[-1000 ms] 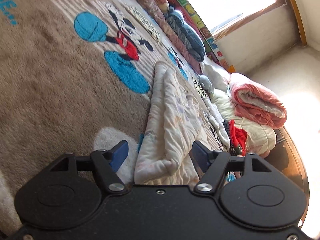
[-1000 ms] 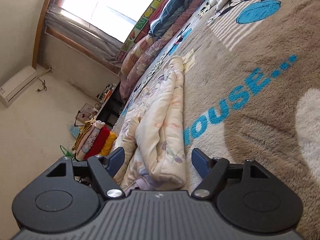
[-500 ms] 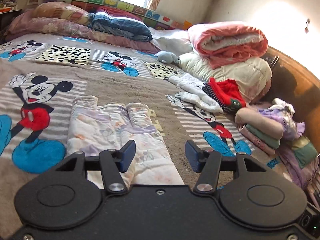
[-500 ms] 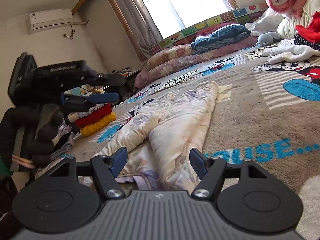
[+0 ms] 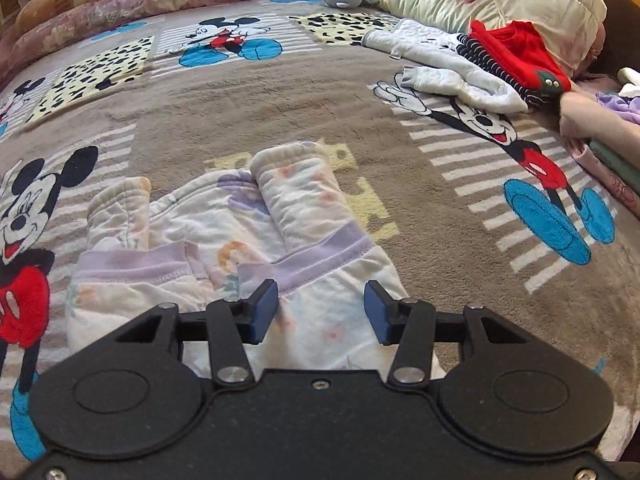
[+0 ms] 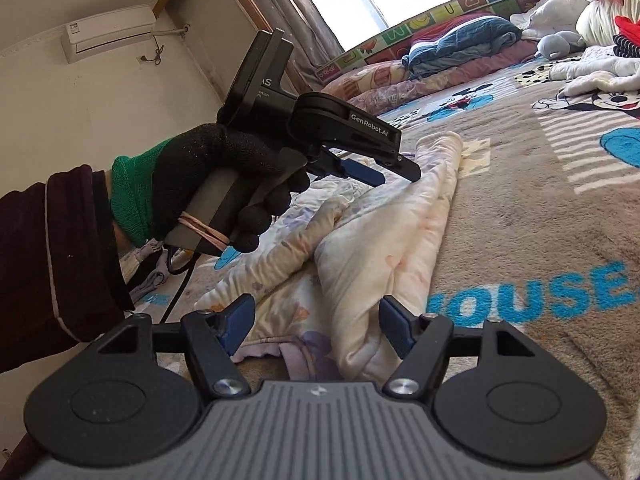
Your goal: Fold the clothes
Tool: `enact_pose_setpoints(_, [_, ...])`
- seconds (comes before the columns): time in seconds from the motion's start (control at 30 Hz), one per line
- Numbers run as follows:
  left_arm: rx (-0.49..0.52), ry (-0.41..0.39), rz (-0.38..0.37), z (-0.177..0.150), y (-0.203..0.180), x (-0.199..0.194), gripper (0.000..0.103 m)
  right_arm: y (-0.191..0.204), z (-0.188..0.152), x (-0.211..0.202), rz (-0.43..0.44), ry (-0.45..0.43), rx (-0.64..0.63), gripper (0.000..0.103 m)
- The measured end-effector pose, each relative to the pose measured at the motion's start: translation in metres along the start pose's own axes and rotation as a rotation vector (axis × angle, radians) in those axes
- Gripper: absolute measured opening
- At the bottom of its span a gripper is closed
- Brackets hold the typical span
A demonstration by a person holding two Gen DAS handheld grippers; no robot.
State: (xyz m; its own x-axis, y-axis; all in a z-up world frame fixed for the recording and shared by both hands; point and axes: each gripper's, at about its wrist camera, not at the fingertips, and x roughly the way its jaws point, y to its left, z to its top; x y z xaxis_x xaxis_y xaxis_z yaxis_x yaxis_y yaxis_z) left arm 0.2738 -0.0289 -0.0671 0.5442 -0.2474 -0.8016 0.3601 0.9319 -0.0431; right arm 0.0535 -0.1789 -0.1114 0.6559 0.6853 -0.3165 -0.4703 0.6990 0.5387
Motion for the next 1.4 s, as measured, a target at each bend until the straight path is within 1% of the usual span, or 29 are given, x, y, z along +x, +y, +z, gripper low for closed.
enact_pose_setpoints(0.03, [0.024, 0.009, 0.013, -0.001, -0.003, 0.004, 0.04, -0.001, 0.0, 0.003, 0.001, 0.01, 0.01, 0.07])
enact_pose_setpoints(0.1, [0.061, 0.012, 0.027, -0.004, -0.009, 0.01, 0.026, -0.001, 0.0, 0.004, 0.0, 0.011, 0.019, 0.07])
enact_pose_setpoints(0.13, [0.061, 0.002, 0.026, -0.005, -0.01, 0.008, 0.024, -0.001, 0.0, 0.004, 0.0, 0.009, 0.022, 0.07])
enact_pose_setpoints(0.2, [0.059, -0.018, 0.024, -0.006, -0.011, 0.003, 0.011, -0.001, 0.0, 0.002, 0.0, 0.004, 0.028, 0.07])
enact_pose_setpoints(0.3, [0.02, -0.081, -0.006, -0.006, -0.007, -0.016, 0.007, -0.002, 0.001, 0.001, 0.001, 0.004, 0.042, 0.07])
enact_pose_setpoints(0.43, [0.025, -0.089, 0.009, -0.006, -0.006, -0.008, 0.006, -0.001, 0.0, 0.002, 0.001, 0.019, 0.04, 0.071])
enact_pose_setpoints(0.63, [0.035, -0.095, 0.036, -0.007, -0.005, 0.006, 0.006, 0.005, -0.002, 0.004, -0.014, 0.042, -0.002, 0.072])
enact_pose_setpoints(0.67, [0.036, -0.096, 0.04, -0.007, -0.004, 0.008, 0.007, 0.006, -0.002, 0.005, -0.017, 0.046, -0.01, 0.072])
enact_pose_setpoints(0.7, [0.038, -0.097, 0.044, -0.007, -0.004, 0.01, 0.012, 0.007, -0.003, 0.005, -0.02, 0.049, -0.017, 0.072])
enact_pose_setpoints(0.77, [0.037, -0.105, 0.05, -0.008, -0.004, 0.01, 0.016, 0.009, -0.003, 0.006, -0.025, 0.057, -0.031, 0.072])
enact_pose_setpoints(0.8, [0.03, -0.109, 0.051, -0.007, -0.004, 0.006, 0.021, 0.011, -0.003, 0.006, -0.028, 0.061, -0.038, 0.072])
enact_pose_setpoints(0.87, [0.028, -0.141, 0.071, -0.007, -0.004, -0.008, 0.027, 0.013, -0.004, 0.003, -0.041, 0.054, -0.048, 0.072])
enact_pose_setpoints(0.97, [0.047, -0.204, 0.076, -0.014, -0.008, -0.041, 0.027, 0.02, -0.003, -0.008, -0.08, 0.034, -0.082, 0.072])
enact_pose_setpoints(1.03, [0.067, -0.229, 0.059, -0.024, -0.012, -0.062, 0.027, 0.026, -0.002, -0.018, -0.111, 0.014, -0.119, 0.072])
enact_pose_setpoints(1.1, [0.078, -0.238, 0.032, -0.038, -0.015, -0.078, 0.027, 0.036, -0.002, -0.027, -0.156, -0.02, -0.213, 0.072])
enact_pose_setpoints(1.13, [0.084, -0.239, 0.012, -0.047, -0.017, -0.086, 0.027, 0.042, -0.002, -0.031, -0.181, -0.04, -0.269, 0.072])
enact_pose_setpoints(1.17, [0.084, -0.235, -0.011, -0.055, -0.019, -0.089, 0.027, 0.044, -0.003, -0.03, -0.189, -0.044, -0.297, 0.072])
enact_pose_setpoints(1.27, [0.097, -0.198, -0.071, -0.074, -0.027, -0.085, 0.027, 0.043, -0.006, -0.02, -0.165, -0.011, -0.308, 0.072])
enact_pose_setpoints(1.33, [0.106, -0.15, -0.065, -0.085, -0.031, -0.066, 0.027, 0.042, -0.008, -0.012, -0.15, 0.01, -0.315, 0.072])
enact_pose_setpoints(1.37, [0.11, -0.126, -0.06, -0.091, -0.033, -0.056, 0.027, 0.042, -0.009, -0.009, -0.142, 0.021, -0.318, 0.075])
enact_pose_setpoints(1.4, [0.103, -0.131, -0.059, -0.093, -0.032, -0.056, 0.029, 0.042, -0.01, -0.005, -0.134, 0.032, -0.321, 0.076])
